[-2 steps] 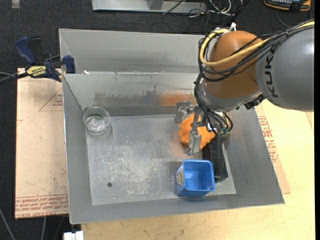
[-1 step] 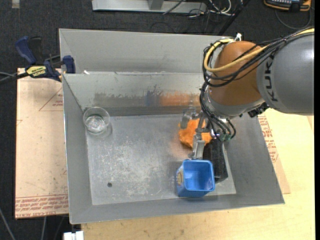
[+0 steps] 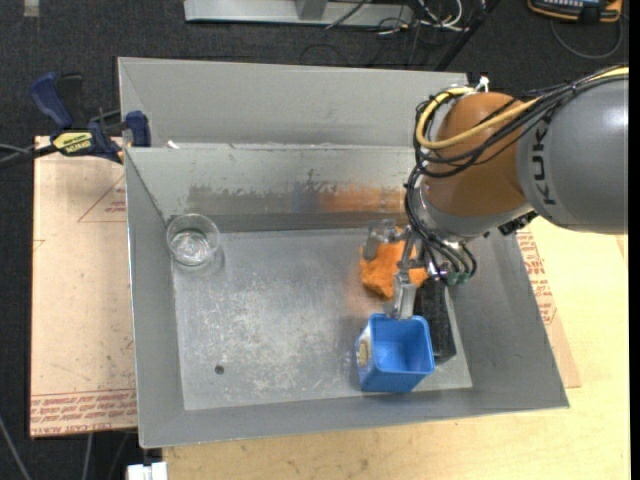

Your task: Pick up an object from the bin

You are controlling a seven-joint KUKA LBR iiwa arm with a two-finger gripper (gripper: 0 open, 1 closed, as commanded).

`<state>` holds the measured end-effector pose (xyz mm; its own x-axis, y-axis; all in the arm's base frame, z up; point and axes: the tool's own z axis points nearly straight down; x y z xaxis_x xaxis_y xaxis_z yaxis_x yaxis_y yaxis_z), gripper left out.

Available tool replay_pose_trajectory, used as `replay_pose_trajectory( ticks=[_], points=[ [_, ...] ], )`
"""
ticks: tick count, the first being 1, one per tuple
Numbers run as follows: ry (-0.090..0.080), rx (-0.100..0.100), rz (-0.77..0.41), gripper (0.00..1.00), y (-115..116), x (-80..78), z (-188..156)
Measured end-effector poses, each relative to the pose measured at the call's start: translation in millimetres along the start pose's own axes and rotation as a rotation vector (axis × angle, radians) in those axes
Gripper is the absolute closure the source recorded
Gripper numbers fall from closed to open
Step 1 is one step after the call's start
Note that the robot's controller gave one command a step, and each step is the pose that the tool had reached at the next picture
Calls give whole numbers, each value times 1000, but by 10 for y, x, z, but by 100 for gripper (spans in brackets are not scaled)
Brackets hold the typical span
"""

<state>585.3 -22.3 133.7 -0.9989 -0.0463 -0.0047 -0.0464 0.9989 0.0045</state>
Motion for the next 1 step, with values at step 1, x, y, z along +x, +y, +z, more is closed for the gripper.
replay_pose_trajectory(
  ticks=[1],
  points=[
    [-2,3,-184,0,-234,-139,417]
  ],
)
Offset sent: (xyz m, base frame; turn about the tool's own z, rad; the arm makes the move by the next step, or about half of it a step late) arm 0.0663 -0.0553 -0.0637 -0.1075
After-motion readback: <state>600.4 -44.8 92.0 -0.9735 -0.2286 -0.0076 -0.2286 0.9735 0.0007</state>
